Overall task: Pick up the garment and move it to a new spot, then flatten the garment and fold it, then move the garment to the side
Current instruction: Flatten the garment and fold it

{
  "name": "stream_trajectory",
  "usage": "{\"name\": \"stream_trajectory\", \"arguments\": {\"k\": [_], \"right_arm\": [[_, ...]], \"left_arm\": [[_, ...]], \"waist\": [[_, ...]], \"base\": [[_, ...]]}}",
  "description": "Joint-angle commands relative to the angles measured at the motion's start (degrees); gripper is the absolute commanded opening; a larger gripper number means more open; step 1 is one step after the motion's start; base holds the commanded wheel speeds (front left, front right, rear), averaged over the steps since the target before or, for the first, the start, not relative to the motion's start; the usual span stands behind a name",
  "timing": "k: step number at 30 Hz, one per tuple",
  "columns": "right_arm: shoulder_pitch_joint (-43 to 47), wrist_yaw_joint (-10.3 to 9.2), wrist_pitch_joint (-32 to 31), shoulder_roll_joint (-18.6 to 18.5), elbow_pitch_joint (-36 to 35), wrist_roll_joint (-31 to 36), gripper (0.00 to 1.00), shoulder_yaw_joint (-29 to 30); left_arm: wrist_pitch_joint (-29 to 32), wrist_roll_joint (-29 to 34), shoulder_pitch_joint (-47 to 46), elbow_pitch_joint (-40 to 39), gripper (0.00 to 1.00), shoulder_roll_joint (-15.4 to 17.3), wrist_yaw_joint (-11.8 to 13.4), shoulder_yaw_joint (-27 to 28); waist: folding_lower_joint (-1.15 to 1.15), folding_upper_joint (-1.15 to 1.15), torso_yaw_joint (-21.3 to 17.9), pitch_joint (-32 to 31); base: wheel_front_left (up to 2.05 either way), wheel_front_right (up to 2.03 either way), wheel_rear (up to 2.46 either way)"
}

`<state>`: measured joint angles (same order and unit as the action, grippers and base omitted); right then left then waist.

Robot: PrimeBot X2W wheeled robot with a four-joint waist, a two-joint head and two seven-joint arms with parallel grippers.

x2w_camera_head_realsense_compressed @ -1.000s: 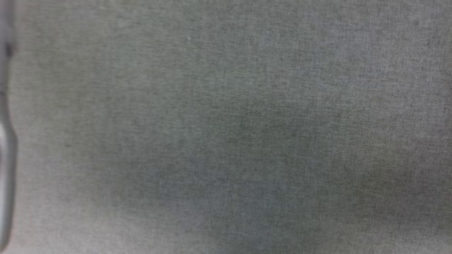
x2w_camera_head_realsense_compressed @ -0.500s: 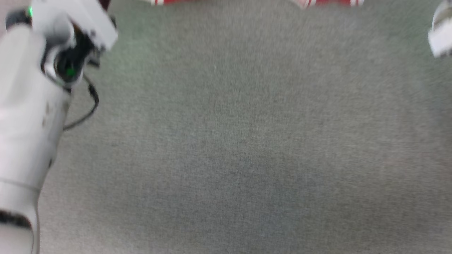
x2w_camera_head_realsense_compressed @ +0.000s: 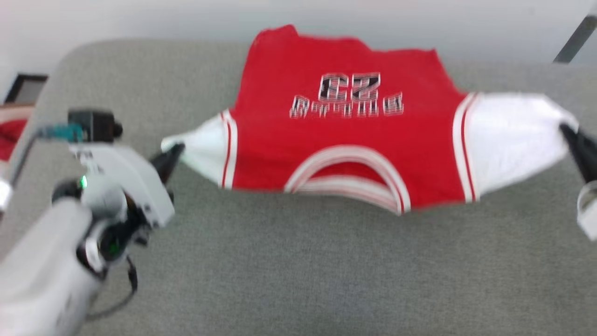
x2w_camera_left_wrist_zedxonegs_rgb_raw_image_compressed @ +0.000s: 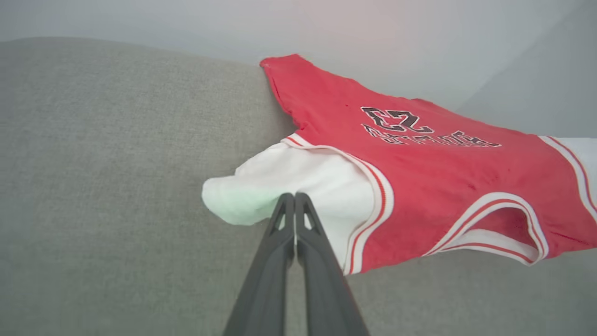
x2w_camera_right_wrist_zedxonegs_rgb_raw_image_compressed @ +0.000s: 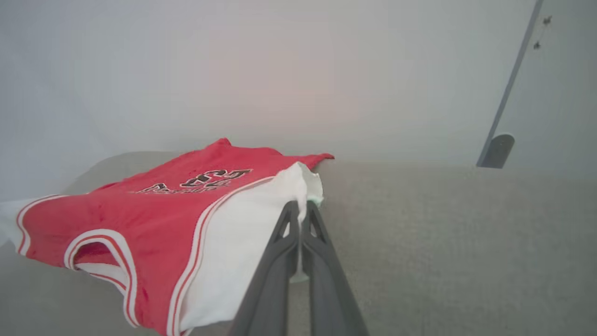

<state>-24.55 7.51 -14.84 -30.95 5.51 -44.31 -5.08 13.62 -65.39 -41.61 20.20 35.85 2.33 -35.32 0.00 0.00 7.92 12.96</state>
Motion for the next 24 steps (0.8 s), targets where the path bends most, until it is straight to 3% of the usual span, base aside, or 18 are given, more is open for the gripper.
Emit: {"name": "stream_trajectory", "arguments": {"k": [1, 7, 11, 17, 24], "right_arm": [[4.49, -0.04, -2.64, 0.73, -2.62, 0.84, 0.0, 2.31], [16.88, -0.04, -12.59, 3.37, -11.24, 2.26, 0.0, 8.46], [24.08, -0.04, -19.05, 5.35, -15.81, 3.14, 0.0, 10.63], [31.96, -0.04, -25.66, 8.55, -20.84, 4.25, 0.0, 12.8], [36.93, -0.04, -27.32, 10.35, -21.53, 6.32, 0.0, 13.62]], "left_arm": [[0.28, -0.69, 4.47, -4.83, 0.0, 1.71, 2.56, 0.22], [0.43, -2.25, 17.72, -20.86, 0.0, 7.1, 11.45, 0.67], [-1.19, -2.67, 25.13, -28.31, 0.0, 9.66, 15.86, 1.14], [-4.13, -3.68, 34.51, -34.26, 0.0, 10.93, 20.14, 1.04], [-6.91, -3.59, 40.23, -36.75, 0.0, 10.69, 22.46, 0.74]], "waist": [[0.0, 0.0, -1.22, -6.28], [0.0, 0.0, -1.76, -8.0], [0.0, 0.0, -1.87, -8.61], [0.0, 0.0, -1.97, -8.79], [0.0, 0.0, -0.96, -8.54]], "base": [[0.0, 0.0, 0.0], [0.0, 0.0, 0.0], [0.0, 0.0, 0.0], [0.0, 0.0, 0.0], [0.0, 0.0, 0.0]]}}
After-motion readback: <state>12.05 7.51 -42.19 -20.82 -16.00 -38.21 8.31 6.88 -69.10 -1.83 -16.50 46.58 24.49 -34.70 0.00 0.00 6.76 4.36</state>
